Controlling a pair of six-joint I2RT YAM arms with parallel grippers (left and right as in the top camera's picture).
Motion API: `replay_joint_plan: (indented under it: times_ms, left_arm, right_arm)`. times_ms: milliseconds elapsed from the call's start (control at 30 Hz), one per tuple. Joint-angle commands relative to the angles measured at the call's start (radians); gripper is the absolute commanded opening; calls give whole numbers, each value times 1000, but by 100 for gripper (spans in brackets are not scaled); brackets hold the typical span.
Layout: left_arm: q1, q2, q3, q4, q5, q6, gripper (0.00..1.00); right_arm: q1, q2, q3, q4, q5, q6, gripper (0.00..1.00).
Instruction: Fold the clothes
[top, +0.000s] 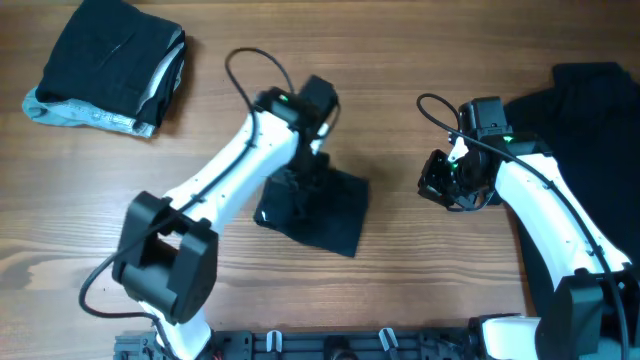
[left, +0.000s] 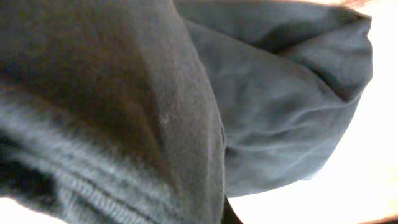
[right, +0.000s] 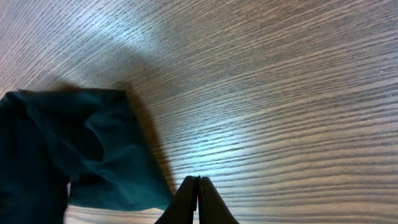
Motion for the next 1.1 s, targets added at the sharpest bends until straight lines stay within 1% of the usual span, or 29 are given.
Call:
replay_joint_plan:
  times_ms: [0,200,267,333,367,400,433,467,500,567,600,633,700,733,767,800,833,867,900,967,1000,1033,1067]
  left_arm:
    - [-70,15,-64,29,-9,-101,4]
    - [-167,15,-66,80,-10,-135,4]
    - [-196,15,-66,95,-18,-173,4]
    - [-216,15,-66,114,-20,-201,6]
    - [-222,15,-66,117,-20,-210,9]
    - [-230,15,-66,118,-21,-209,17]
    - [-234,15,-66,117,-20,-209,23]
    - [-238,15,-66,113,-21,-209,33]
    - [-238,15,-66,108,-21,-209,40]
    - [-226,15,-64,74,-20,-204,50]
    - [-210,15,-35,-13,-5,-204,49]
    - [-195,15,-3,-89,-6,-201,44]
    - [-161,10,67,-208,-39,-193,43]
    - [-142,2,96,-241,-63,-193,43]
    - [-124,-9,114,-253,-85,-193,45]
    - [-96,-29,123,-248,-105,-194,50]
    - [-71,-44,123,-238,-119,-193,53]
    - [-47,-51,123,-231,-127,-193,53]
    - [-12,-54,123,-217,-126,-194,49]
    - [44,-53,117,-181,-112,-194,27]
    - [72,-53,116,-159,-84,-193,17]
    - [97,-52,116,-138,-54,-193,13]
    - [114,-52,116,-125,-41,-190,12]
  right_arm:
    - [-1,-10,13,-2,-1,-21,7]
    - [-1,-10,13,0,-1,-21,6]
    - [-1,-10,13,0,-1,-21,7]
    - [-1,-10,13,1,-1,-20,7]
    - [-1,-10,13,1,-1,-20,7]
    - [-1,-10,13,1,-1,-20,7]
    - [-1,-10,13,1,-1,-21,8]
    - [-1,-10,13,0,-1,-21,8]
    - [-1,-10,13,0,-1,-21,8]
    - [-1,-10,13,0,-2,-34,8]
    - [-1,-10,13,0,-1,-47,8]
    - [-1,-10,13,0,-2,-47,9]
    - [-1,-10,13,26,-63,-62,11]
    - [0,-10,13,54,-127,-87,12]
    - [3,-10,13,87,-205,-111,12]
    - [13,-10,13,134,-299,-152,13]
    - [29,-10,13,181,-381,-193,15]
    - [52,-11,13,225,-447,-229,16]
    - [84,-11,13,263,-479,-238,19]
    - [176,-9,13,308,-437,-227,20]
    - [220,-3,13,312,-388,-202,18]
    - [261,5,12,315,-341,-170,16]
    - [298,18,11,316,-312,-143,16]
